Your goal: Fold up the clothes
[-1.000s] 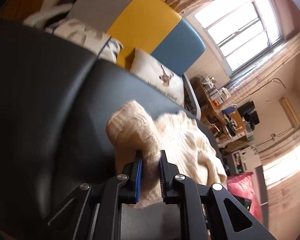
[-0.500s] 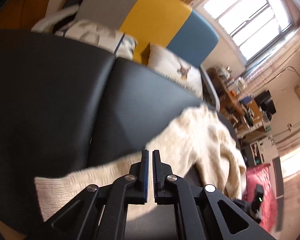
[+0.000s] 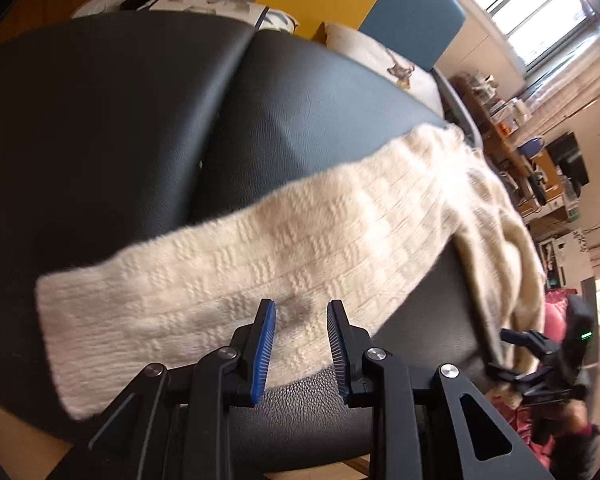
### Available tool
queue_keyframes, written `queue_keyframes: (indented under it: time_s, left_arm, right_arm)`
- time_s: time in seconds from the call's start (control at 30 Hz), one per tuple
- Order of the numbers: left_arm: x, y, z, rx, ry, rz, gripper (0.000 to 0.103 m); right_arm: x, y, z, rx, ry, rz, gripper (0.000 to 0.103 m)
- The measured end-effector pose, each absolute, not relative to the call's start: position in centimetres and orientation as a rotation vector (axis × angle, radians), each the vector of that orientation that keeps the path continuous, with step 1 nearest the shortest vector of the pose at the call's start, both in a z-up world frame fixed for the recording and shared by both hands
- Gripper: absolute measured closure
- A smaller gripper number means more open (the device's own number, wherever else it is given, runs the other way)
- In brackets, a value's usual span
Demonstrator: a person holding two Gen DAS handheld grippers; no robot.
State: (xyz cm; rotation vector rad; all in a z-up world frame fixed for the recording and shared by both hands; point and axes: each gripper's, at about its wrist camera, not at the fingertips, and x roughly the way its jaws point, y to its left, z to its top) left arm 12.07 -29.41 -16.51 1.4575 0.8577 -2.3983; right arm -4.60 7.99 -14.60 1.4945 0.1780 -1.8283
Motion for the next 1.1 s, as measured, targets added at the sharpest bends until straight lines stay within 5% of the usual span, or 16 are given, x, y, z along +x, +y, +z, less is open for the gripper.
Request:
queue_keyframes:
  time_s: [0.1, 0.23, 0.43, 0.53, 0.6, 0.73, 0.97, 1.1]
  left_arm:
    - [11.7, -28.7, -17.2, 1.448, 0.749, -2.377, 0.086]
    - [11.6, -28.9, -17.4, 1.461, 0.733, -2.367, 0.087]
    - [11.7, -29.8, -17.5, 1.473, 0.758, -2.355, 0.087]
    - [12.0, -29.9, -17.4, 1.471, 0.756, -2.358, 0.087]
    - [12.0, -30.0, -17.4, 1.47, 0.748, -2.361, 0.087]
    - [12.1, -30.5, -17.2, 1.453, 0.781, -2.348, 0.087]
    - [12.7, -33.8, -16.3, 1.396, 0.683, -2.268, 0.09]
    - [13.0, -37.3, -15.9, 1.37, 0.625, -2.192, 0.09]
  right_arm:
    - [-5.1, 10.1, -14.3, 1.502, 0.121, -1.864, 0.039]
    - [-5.6, 10.1, -14.0, 1.485, 0.137, -1.932, 0.042]
    - [-5.0, 8.6, -15.1, 1.464, 0.437, -1.996, 0.038]
    - [-5.1, 8.5, -14.6, 1.443, 0.463, -1.993, 0.057]
    - [-5.2, 8.7, -14.2, 1.437, 0.442, -1.991, 0.092]
    - [-5.3, 8.6, -13.5, 1.426, 0.359, -1.949, 0.093]
    - [-6.0, 5.4, -10.9, 1.348, -0.088, -1.744, 0.093]
    - [-5.6, 0.5, -12.9, 1.372, -0.072, -1.705, 0.093]
